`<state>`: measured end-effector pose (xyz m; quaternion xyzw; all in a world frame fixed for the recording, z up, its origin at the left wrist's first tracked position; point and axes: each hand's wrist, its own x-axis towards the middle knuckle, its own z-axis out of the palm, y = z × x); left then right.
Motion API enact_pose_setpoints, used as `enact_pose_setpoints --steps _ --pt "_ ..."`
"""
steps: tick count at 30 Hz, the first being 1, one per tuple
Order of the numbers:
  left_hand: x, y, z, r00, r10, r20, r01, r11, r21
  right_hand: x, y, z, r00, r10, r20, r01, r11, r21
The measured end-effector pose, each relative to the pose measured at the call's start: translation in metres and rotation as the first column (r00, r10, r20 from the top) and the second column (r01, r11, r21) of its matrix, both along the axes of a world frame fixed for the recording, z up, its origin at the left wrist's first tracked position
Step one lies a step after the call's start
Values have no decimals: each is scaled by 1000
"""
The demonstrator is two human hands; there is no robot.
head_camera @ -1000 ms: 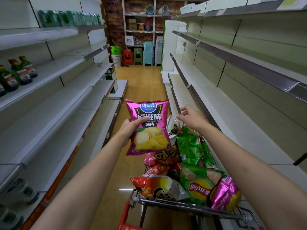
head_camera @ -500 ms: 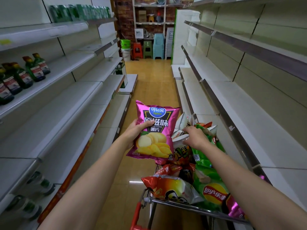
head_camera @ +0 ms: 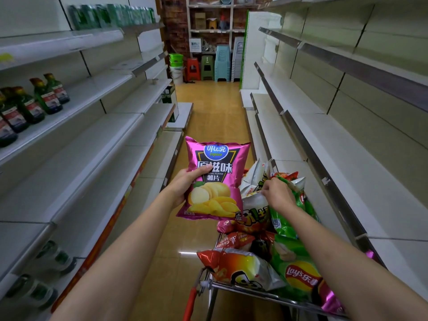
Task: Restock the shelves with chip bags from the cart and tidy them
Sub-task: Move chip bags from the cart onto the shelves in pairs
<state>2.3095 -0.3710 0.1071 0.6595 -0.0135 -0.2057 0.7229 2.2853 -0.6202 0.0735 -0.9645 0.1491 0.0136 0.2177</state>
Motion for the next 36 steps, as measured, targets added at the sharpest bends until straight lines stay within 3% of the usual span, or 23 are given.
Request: enact_pose_setpoints --steps 10,21,27,32,36 --pt "2 -10 9 998 -16 61 19 998 -55 -7 -15 32 997 4 80 -25 967 253" --pt "-7 -18 29 988 -82 134 97 990 -106 -28 -19 80 973 -67 219 0 956 293" --pt "-19 -31 44 957 -241 160 255 964 -76 -43 -20 100 919 -158 360 9 924 382" --pt "-28 -47 54 906 -388 172 407 909 -94 -56 -28 106 919 -188 347 1 880 474" --pt "-34 -66 57 860 -485 161 504 856 -114 -78 -33 107 918 -241 314 -17 769 638"
